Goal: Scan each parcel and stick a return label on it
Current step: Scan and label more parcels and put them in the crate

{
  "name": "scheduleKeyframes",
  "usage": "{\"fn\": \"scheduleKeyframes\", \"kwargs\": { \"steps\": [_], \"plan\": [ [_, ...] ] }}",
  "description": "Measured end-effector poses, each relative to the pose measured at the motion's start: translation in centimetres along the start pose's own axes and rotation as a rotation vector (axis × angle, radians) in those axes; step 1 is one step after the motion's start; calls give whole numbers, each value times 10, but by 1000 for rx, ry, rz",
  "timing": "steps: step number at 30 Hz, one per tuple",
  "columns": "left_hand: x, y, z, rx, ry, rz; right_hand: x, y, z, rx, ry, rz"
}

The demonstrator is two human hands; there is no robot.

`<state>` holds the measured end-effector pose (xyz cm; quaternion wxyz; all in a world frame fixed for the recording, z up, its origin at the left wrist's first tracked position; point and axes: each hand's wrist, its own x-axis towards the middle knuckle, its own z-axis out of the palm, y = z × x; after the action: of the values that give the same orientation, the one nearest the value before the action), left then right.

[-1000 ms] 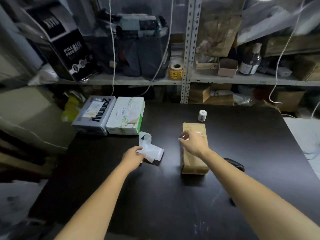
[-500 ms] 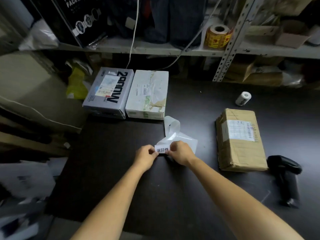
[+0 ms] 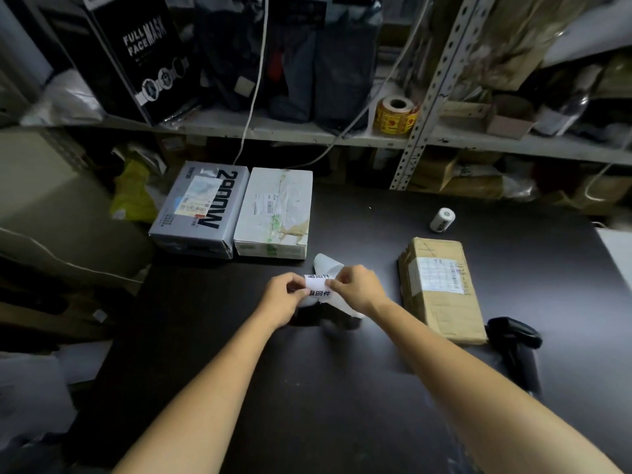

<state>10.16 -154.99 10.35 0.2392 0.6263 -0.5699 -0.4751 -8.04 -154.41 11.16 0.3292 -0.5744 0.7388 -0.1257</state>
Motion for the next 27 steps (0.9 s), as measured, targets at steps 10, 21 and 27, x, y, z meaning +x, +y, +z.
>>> {"fn": "scheduleKeyframes", "kwargs": {
  "steps": [10, 21, 27],
  "plan": [
    [1, 23, 2, -140, -57, 20, -16, -28, -26, -205, 109, -391],
    [0, 20, -3, -201, -153, 16, -14, -38, -29, -330, -30, -428],
    [-1, 18, -4, -227, -147, -2, -12, -38, -23, -315, -49, -391]
  ]
}}
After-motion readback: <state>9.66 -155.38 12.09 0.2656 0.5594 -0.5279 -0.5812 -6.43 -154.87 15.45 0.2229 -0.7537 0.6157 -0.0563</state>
